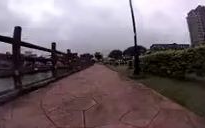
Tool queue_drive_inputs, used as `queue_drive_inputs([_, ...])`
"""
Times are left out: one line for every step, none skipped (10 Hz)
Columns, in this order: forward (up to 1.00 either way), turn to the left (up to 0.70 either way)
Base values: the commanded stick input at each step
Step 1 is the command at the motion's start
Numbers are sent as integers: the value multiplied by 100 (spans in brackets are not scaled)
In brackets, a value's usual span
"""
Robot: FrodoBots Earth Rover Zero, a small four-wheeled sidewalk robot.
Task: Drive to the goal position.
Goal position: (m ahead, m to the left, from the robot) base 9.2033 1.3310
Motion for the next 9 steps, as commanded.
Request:
queue_drive_inputs([100,0])
queue_drive_inputs([100,0])
queue_drive_inputs([100,0])
queue_drive_inputs([100,40])
queue_drive_inputs([100,40])
queue_drive_inputs([100,40])
queue_drive_inputs([100,23])
queue_drive_inputs([100,0])
queue_drive_inputs([100,0])
